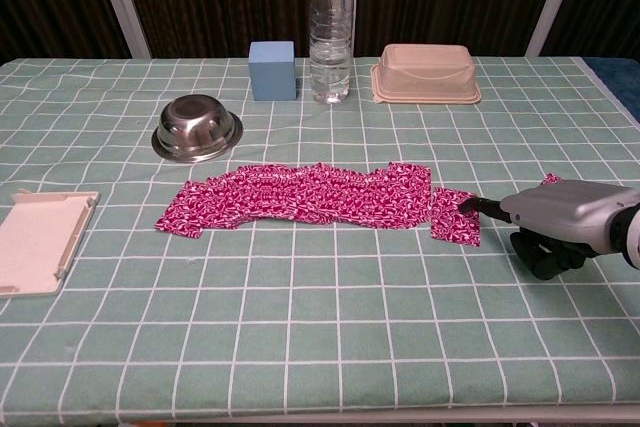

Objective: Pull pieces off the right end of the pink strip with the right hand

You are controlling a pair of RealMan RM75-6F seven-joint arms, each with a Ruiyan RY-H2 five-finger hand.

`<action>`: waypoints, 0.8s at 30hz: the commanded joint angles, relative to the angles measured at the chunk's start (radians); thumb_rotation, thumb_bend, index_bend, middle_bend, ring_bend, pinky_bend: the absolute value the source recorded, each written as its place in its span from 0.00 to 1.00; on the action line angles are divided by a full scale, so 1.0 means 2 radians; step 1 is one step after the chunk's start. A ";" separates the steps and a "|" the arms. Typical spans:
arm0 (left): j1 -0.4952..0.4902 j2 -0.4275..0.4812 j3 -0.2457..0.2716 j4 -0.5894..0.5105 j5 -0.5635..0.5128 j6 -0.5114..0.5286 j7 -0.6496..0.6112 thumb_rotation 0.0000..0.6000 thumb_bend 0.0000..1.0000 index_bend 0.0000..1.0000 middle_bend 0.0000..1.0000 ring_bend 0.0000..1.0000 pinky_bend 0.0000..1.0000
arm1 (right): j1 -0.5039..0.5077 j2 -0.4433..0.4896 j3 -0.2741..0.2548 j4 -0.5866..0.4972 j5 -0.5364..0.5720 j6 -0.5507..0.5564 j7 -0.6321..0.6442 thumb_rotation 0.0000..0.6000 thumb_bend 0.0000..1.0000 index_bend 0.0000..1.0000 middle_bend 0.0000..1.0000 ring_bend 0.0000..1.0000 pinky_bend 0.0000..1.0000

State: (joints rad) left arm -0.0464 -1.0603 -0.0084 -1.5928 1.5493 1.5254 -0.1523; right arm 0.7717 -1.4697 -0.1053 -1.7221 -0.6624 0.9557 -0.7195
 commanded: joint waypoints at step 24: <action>-0.003 0.001 -0.001 -0.016 0.004 -0.001 0.020 1.00 0.00 0.15 0.12 0.08 0.22 | -0.071 0.111 -0.103 -0.113 -0.106 0.047 0.013 1.00 1.00 0.15 0.89 0.85 0.78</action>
State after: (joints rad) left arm -0.0520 -1.0580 -0.0093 -1.6250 1.5565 1.5231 -0.1129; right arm 0.6404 -1.2573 -0.3004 -1.9387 -0.8635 1.0442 -0.6984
